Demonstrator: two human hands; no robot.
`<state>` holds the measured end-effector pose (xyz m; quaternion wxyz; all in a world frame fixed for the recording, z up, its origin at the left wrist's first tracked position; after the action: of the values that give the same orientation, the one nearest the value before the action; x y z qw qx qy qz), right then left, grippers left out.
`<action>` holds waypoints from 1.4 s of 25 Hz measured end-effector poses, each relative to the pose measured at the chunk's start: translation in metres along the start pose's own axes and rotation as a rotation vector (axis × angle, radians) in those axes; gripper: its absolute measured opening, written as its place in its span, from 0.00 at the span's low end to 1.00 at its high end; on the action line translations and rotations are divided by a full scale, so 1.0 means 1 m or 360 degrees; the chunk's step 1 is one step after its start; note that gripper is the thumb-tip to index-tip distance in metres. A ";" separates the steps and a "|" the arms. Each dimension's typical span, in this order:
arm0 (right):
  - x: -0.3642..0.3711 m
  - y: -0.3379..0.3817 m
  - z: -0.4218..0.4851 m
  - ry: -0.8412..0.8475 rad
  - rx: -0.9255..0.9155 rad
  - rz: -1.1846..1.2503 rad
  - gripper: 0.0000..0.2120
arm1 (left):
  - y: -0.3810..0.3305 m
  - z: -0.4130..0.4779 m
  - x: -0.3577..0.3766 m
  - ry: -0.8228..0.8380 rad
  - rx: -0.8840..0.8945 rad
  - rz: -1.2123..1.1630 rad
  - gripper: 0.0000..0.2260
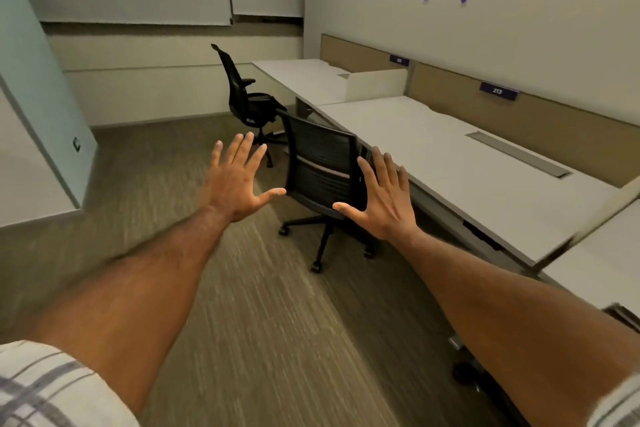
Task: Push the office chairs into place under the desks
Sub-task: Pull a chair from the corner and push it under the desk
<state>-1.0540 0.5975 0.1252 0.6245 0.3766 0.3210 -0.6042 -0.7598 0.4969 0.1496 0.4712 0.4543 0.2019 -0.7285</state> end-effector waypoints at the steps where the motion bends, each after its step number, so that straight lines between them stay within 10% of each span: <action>1: 0.014 0.011 0.018 0.0009 -0.0037 0.0023 0.53 | 0.018 0.003 0.007 0.0006 -0.0027 0.0008 0.47; 35: 0.494 0.155 0.694 0.0448 -0.0291 0.0081 0.53 | 0.539 0.422 0.431 0.0318 -0.0392 0.0177 0.50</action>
<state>-0.9054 -0.2539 0.0689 0.6203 0.4071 0.4492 -0.4977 -0.5516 -0.2801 0.0682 0.5405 0.4738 0.3101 -0.6223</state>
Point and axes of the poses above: each hand's wrist, its own z-axis towards the middle knuckle, its own x-axis out of the palm, y = z × x, the point moved 1 cm from there along z, towards the middle knuckle, and after that the axes turned 5 degrees about -y, right-handed, at the moved point
